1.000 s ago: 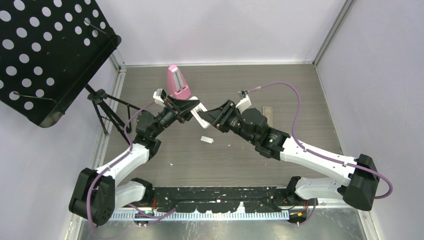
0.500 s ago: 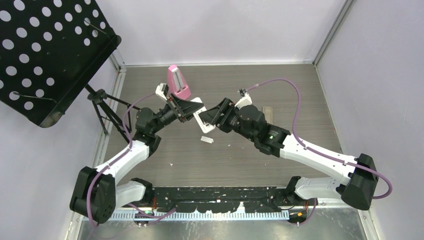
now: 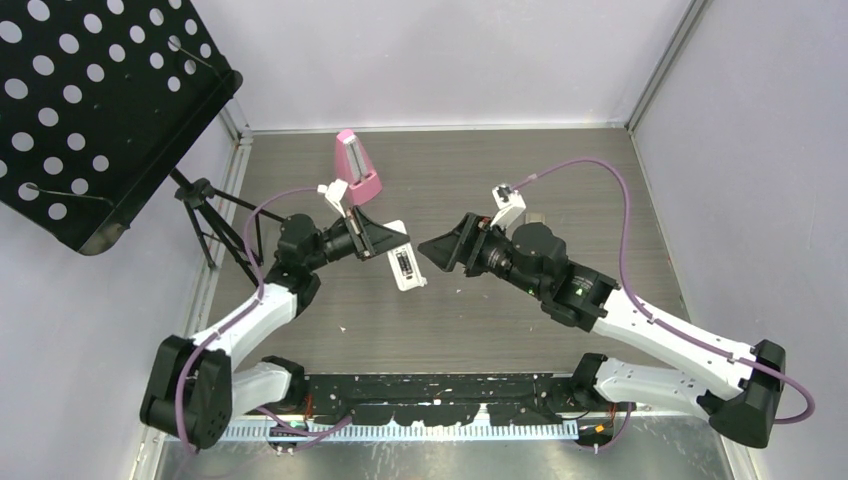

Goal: Load the batteries into the remote control
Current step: Load the battery into the remote control.

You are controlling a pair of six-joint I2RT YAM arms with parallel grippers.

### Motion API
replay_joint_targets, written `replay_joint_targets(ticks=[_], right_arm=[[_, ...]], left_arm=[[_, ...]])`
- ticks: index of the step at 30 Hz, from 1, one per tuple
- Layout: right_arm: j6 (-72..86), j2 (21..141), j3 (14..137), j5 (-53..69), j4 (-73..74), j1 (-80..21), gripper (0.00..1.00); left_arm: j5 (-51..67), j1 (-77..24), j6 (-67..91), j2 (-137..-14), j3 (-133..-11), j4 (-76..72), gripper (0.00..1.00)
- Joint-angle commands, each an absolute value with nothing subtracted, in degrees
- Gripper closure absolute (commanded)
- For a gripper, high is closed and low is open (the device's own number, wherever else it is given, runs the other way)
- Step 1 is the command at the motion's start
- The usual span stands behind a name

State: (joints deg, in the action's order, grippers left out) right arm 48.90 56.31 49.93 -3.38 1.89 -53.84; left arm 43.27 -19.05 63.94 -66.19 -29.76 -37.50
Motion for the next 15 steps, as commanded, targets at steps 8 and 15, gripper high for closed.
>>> replay_joint_targets(ticks=[8,15], right_arm=[[46.0,74.4,59.4,-11.0,24.3,-46.4,0.34],[26.5,94.4,68.3,-1.0,22.5,-48.1,0.44]], left_arm=[[9.7,-18.5,43.2,-42.4,-29.1,7.1,1.0],[2.3,-18.5,43.6,-33.9,-27.9,15.2,1.0]])
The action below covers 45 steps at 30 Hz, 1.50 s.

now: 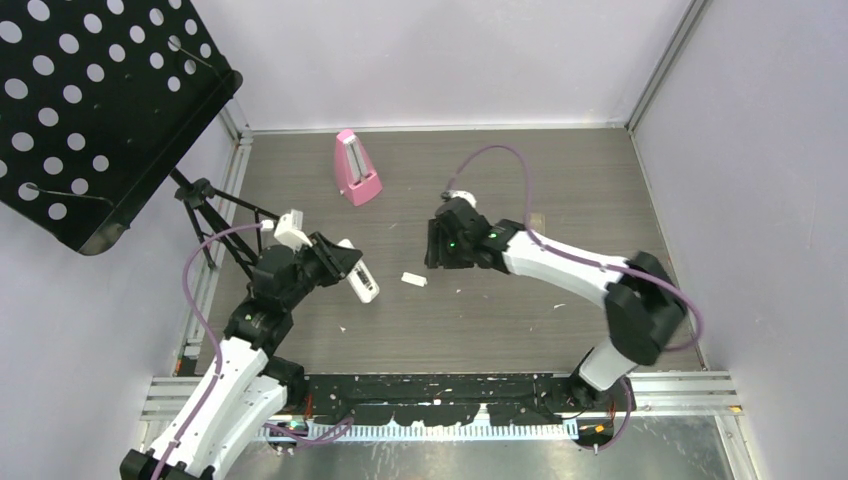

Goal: Load the batteries into the remote control
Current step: Load the battery into the remote control, then pick up the battery cover at the center of the board, then place the remote control at the center of the board.

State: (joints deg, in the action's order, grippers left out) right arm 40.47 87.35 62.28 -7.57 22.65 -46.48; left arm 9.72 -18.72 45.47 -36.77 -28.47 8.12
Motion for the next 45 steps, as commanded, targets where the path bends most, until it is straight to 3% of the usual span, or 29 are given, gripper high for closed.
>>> replay_joint_targets(ticks=[1,5,8,19,25,34,45], right_arm=[[23.0,96.8,69.8,0.1,23.2,-48.9,0.41],[15.4,106.7,77.9,-5.6,31.2,-52.1,0.38],[16.4,110.7,80.9,-9.3,33.8,-52.6,0.44],[19.6,112.1,78.5,-11.6,31.7,-52.7,0.56],[25.7,111.6,77.0,-12.9,27.2,-52.7,0.55],[32.9,113.1,77.1,-15.9,29.1,-52.6,0.75],[37.0,113.9,76.4,-14.7,31.7,-51.5,0.91]], left_arm=[[2.3,-18.5,43.7,-33.6,-27.9,15.7,1.0],[3.0,-18.5,44.0,-33.7,-28.2,17.1,1.0],[3.7,-18.5,44.3,-34.1,-28.1,17.1,1.0],[4.7,-18.5,44.8,-35.0,-27.7,15.9,1.0],[4.8,-18.5,44.9,-34.5,-27.6,16.0,1.0],[6.3,-18.5,45.4,-34.9,-27.1,15.1,1.0],[9.7,-18.5,45.8,-36.6,-26.3,11.5,1.0]])
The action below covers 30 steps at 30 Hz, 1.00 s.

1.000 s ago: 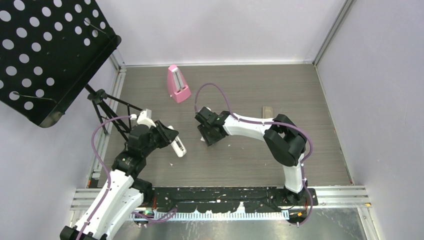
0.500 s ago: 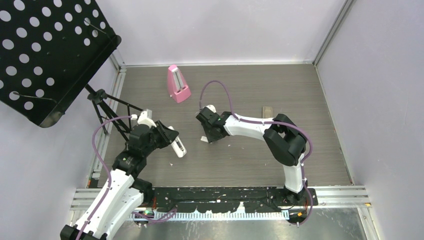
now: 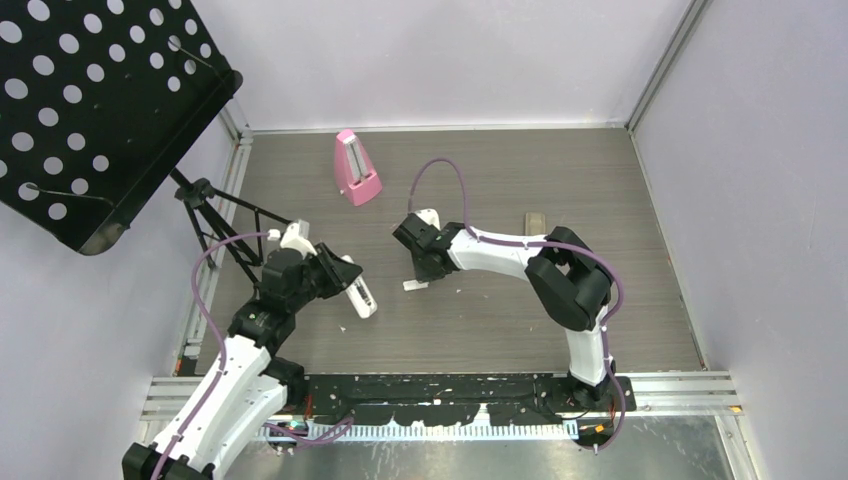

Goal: Load the batteries into the remote control
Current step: Place the remote control at the center of the board.

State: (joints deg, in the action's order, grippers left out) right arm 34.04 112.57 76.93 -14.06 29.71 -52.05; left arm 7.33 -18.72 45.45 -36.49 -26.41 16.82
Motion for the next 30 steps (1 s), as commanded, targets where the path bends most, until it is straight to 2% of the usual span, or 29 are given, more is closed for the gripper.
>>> replay_joint_targets(ticks=[1,4,9,15,22,30], right_arm=[[37.3,113.6,76.1,-14.7,31.6,-51.3,0.94],[38.1,112.0,75.4,-16.4,31.5,-51.2,0.99],[39.9,107.0,72.5,-21.2,31.1,-50.3,0.99],[41.5,99.8,66.5,-26.1,31.0,-47.9,0.99],[42.2,91.5,57.2,-26.6,31.1,-44.2,0.99],[42.7,85.6,51.2,-25.8,30.6,-41.6,0.99]], left_arm=[[10.3,-18.5,45.9,-36.7,-26.2,10.8,1.0],[12.7,-18.5,46.4,-37.5,-25.5,7.9,1.0],[16.1,-18.5,49.7,-40.8,-23.1,0.9,1.0],[16.4,-22.1,55.4,-50.8,-20.0,-13.2,1.0],[1.0,-35.6,62.1,-69.1,-23.9,-24.2,1.0],[-18.0,-43.9,70.8,-86.9,-29.2,-35.8,1.0]])
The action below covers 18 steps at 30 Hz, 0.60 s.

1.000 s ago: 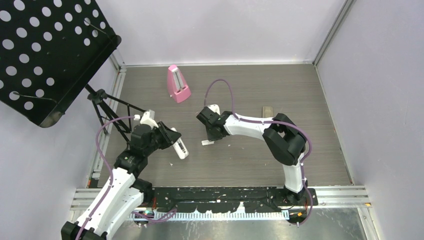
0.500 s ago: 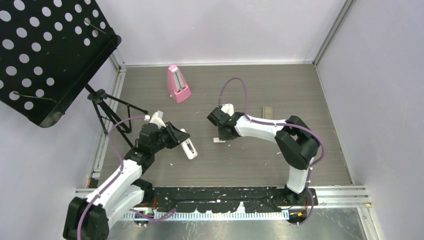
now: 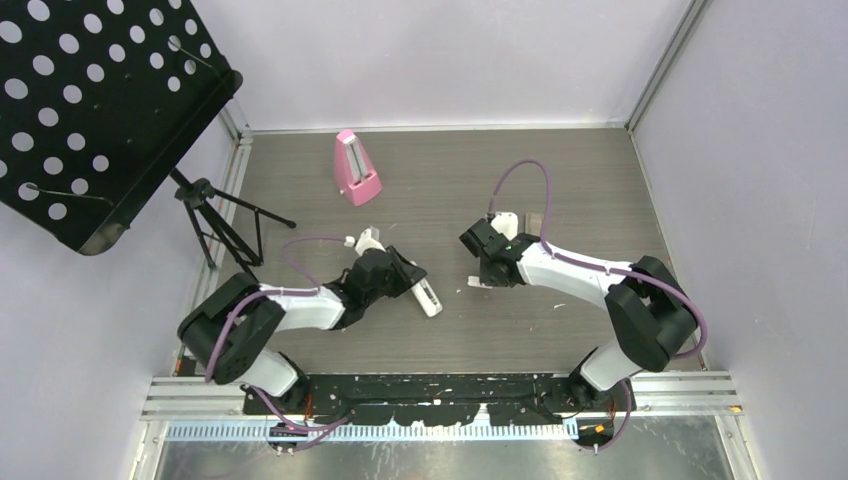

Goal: Load the batteries into the remote control
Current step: Place the remote control at the center of the board.

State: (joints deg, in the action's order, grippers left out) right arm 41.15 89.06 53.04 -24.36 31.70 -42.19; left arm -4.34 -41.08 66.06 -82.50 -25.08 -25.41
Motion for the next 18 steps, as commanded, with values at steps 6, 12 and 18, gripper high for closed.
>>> replay_joint_targets(ticks=[6,12,18], right_arm=[[42.6,85.1,49.3,-23.8,29.3,-40.8,0.99],[42.0,86.4,48.8,-22.2,27.8,-40.1,0.99],[42.2,86.9,49.3,-21.7,27.0,-39.9,0.99]], left_arm=[[-24.8,-46.2,71.2,-92.9,-31.8,-35.8,0.85],[-26.4,-47.0,74.3,-93.5,-28.2,-35.1,0.6],[-28.3,-48.9,74.1,-88.5,-25.7,-28.2,0.33]])
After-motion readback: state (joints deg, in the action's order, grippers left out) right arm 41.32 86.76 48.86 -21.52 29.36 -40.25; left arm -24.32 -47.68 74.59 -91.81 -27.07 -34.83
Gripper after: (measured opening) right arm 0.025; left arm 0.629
